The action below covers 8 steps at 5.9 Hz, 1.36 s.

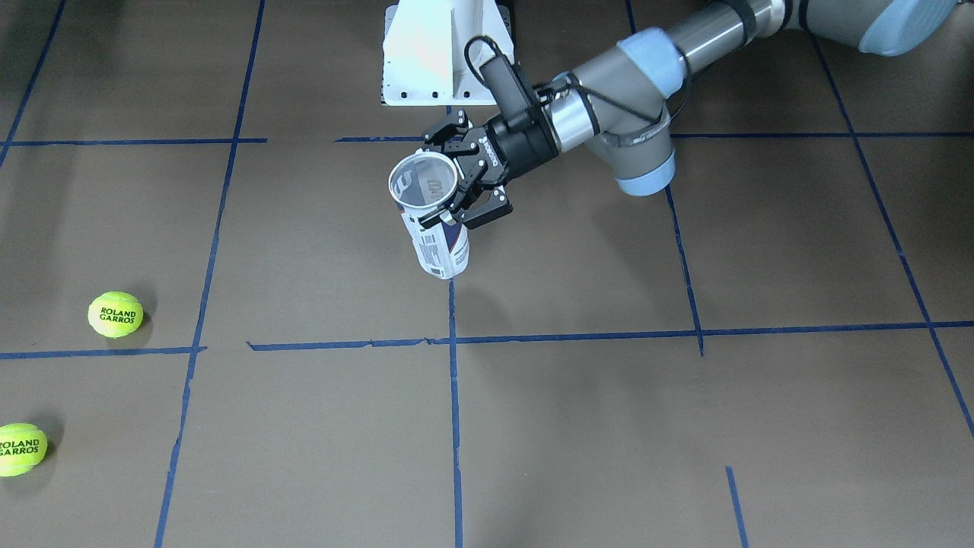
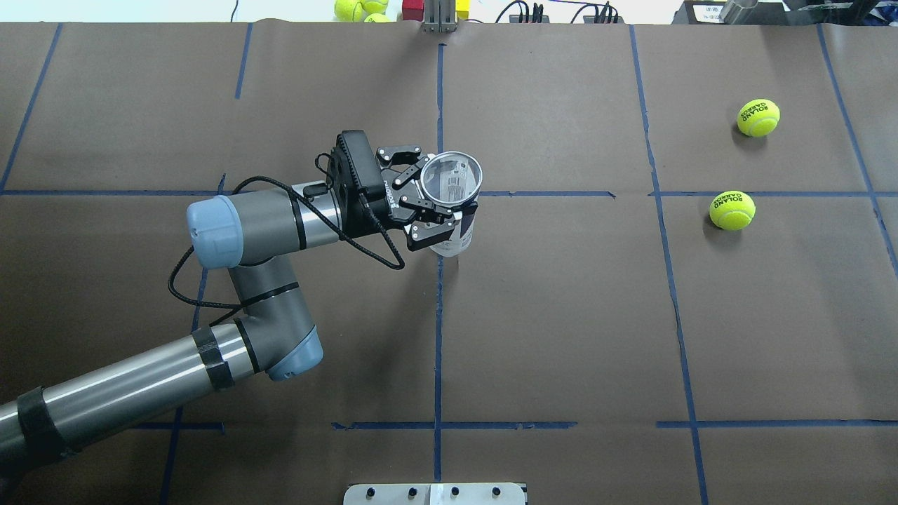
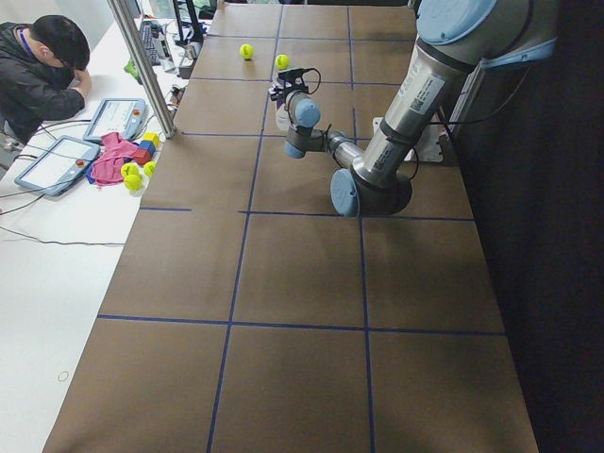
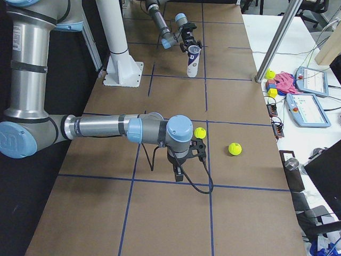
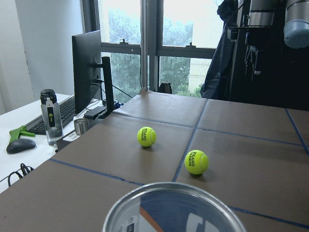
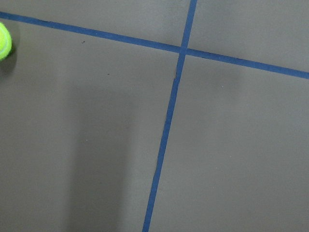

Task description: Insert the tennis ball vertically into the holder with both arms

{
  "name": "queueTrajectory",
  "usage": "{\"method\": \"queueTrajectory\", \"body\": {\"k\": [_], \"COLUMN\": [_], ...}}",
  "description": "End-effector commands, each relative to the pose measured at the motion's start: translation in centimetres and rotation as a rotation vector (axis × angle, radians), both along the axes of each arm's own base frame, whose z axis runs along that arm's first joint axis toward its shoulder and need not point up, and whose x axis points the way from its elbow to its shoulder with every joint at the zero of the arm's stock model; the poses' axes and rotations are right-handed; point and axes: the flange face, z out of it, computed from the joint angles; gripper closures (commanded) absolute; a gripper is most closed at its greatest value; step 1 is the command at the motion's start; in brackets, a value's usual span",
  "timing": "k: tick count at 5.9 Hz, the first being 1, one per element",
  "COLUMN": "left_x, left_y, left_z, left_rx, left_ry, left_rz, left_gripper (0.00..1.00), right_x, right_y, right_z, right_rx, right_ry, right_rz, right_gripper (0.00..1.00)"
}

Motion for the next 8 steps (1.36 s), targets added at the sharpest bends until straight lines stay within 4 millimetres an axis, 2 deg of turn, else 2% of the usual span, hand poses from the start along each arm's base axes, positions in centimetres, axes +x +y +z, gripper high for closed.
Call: {"method": "queueTrajectory", "body": {"k": [1,5,7,8], "left_x": [1.1,0.9,0.9,1.0], "left_y": [-0.1,-0.7,-0.7,-0.6], "left_z": [1.9,2.1,2.2,2.2], "left_rx": [-0.01,-0.037,-0.037,-0.038], "left_ry": [-0.013,-0.009,-0.01,-0.011], "left_rz": [-0.006,-0.056,-0.056,-0.055], "left_gripper": [0.33,0.18,0.13,0.13], "right_x": [0.0,0.0,-0.1,-0.7], "right_y": [0.0,0.0,-0.7,-1.1], "right_z": [0.0,0.1,-0.9,-1.4], "right_rx": [0.0,-0.002,0.048,0.087], "right_ry": [0.0,0.0,0.0,-0.005], "right_rz": [0.0,0.0,0.001,-0.014], "right_gripper": [0.0,0.0,0.0,0.0]}}
